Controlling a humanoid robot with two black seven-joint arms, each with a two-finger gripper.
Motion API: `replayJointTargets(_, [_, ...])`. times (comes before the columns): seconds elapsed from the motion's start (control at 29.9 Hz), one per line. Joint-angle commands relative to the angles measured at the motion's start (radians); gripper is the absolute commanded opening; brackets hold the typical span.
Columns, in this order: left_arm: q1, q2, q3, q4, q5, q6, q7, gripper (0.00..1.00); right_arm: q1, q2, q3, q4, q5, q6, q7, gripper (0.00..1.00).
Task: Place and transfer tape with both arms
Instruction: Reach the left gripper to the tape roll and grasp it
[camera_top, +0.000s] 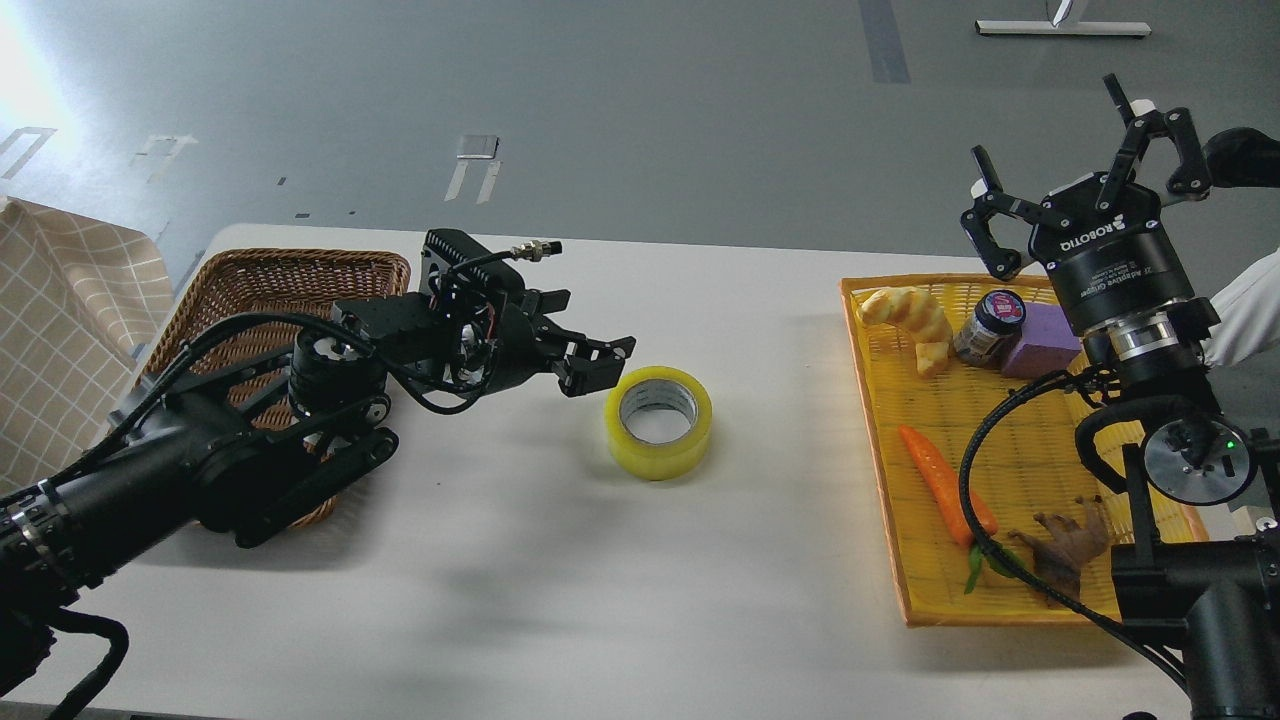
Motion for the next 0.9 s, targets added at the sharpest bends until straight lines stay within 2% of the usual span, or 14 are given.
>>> replayJointTargets(0.0, [-0.013,-0.018,0.003,0.0,0.003,-0.033,0.022,0.98,0.0,0.0,0.0,-0.002,0.0,0.0,0.0,1.0])
replayJointTargets(0.27, [-0.015,-0.104,0.052,0.021,0.005,-0.083,0.087,0.98,-0.002,0.0,-0.002,-0.002,0.0,0.0,0.0,1.0])
replayJointTargets(0.67, [-0.015,-0.107,0.081,0.096,0.005,-0.083,0.091,0.98,-0.003,0.0,-0.002,0.001,0.0,0.0,0.0,1.0])
replayJointTargets(0.87, [-0.013,-0.153,0.081,0.119,0.005,-0.083,0.104,0.98,-0.005,0.0,-0.002,0.0,0.0,0.0,0.0,1.0])
